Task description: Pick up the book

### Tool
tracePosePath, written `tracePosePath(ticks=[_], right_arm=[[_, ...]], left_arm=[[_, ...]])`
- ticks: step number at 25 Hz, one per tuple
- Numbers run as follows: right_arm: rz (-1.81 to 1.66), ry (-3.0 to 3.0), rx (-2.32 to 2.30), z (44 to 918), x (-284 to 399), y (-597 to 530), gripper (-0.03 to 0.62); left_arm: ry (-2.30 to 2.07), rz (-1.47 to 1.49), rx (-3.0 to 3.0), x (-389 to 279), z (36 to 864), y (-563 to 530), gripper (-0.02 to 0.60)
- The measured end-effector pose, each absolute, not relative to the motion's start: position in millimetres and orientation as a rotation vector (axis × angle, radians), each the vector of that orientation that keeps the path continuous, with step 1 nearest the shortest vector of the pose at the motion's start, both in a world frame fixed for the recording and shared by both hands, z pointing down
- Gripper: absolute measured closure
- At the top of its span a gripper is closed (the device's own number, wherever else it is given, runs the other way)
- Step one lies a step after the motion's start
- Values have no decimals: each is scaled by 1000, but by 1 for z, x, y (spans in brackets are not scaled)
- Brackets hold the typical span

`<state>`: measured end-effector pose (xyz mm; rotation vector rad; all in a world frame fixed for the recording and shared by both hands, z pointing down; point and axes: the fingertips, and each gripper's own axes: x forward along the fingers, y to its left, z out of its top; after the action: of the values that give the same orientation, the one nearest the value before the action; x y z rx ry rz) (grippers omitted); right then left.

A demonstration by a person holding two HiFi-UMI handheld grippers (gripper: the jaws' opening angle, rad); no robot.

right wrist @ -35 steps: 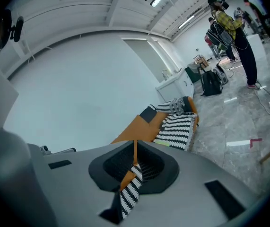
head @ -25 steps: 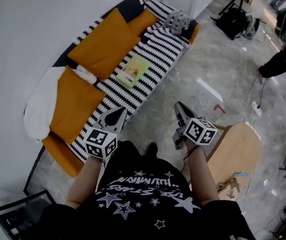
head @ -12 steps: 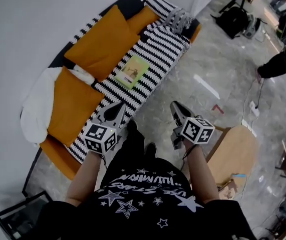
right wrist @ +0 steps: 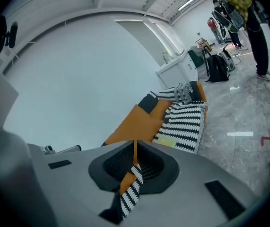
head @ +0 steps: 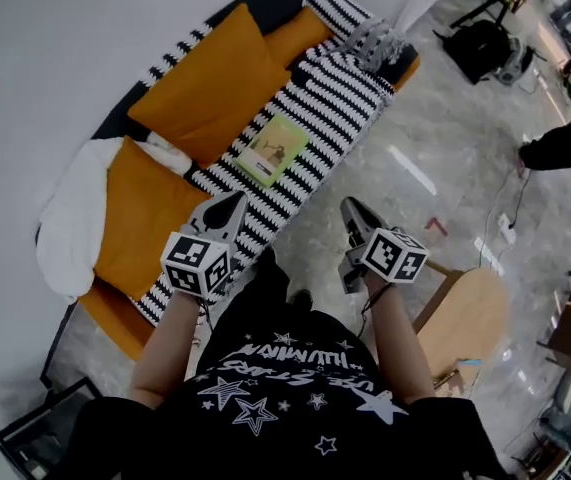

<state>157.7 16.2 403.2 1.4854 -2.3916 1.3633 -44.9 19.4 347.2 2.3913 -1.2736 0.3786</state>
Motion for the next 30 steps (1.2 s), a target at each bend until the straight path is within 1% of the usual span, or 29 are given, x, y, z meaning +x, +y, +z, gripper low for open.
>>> tracePosePath(ticks=[7, 12, 19, 25, 30], right_arm=[[1394, -2375, 1511, 413, 137, -35, 557], [1483, -2330, 1553, 422, 130, -53, 557], [1436, -2302, 1617, 420, 126, -79, 557], [1463, -2265, 1599, 440, 126, -92, 557], [1512, -2241, 1583, 477, 125, -112, 557]], left_arm=[[-1290, 371, 2386, -76, 354, -40, 574], [-1266, 379, 2374, -89, 365, -58, 574], [-1266, 396, 2361, -119, 377, -83, 574], [-1282, 411, 2340, -127, 385, -96, 574], [-1282, 475, 2325, -122, 408, -107, 574]])
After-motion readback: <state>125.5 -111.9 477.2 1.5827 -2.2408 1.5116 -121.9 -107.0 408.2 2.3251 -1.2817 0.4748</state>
